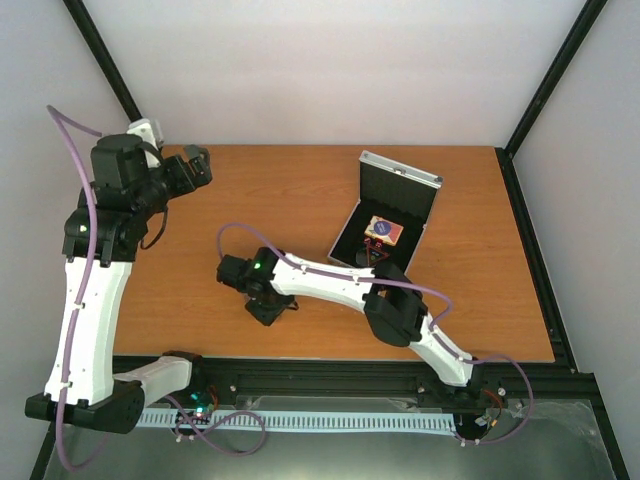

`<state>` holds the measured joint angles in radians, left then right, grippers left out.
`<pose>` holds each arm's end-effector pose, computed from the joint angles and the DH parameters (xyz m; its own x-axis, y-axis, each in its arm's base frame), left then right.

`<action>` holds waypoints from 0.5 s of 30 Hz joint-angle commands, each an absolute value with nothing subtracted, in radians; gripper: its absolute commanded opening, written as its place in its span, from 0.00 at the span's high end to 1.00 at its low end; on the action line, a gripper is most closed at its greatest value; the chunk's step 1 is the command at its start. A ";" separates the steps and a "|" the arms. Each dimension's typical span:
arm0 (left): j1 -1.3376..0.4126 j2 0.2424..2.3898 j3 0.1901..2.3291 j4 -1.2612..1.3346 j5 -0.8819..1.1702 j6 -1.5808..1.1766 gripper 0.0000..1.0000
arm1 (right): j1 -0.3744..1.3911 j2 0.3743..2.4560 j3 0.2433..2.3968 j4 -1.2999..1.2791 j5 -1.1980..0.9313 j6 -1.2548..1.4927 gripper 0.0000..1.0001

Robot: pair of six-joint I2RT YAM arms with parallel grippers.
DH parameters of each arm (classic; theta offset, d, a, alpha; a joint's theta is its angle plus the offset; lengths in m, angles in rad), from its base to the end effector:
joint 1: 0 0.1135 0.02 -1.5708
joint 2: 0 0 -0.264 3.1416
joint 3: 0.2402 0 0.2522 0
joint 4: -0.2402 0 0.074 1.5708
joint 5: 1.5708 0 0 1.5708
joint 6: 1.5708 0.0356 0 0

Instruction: Pack up texas hold em set

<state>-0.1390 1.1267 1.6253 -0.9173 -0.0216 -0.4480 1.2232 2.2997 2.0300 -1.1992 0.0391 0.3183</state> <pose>0.1914 -0.0260 0.4772 -0.4145 -0.3793 -0.8273 -0.0672 0.9193 -0.3878 0.1577 0.4311 0.1940 -0.6154 -0.7806 -0.1088 -0.7849 0.6196 -0.0051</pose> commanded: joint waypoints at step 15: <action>-0.133 1.166 1.607 -0.892 0.009 -0.433 0.00 | 0.997 2.047 1.957 -1.299 0.485 0.257 0.86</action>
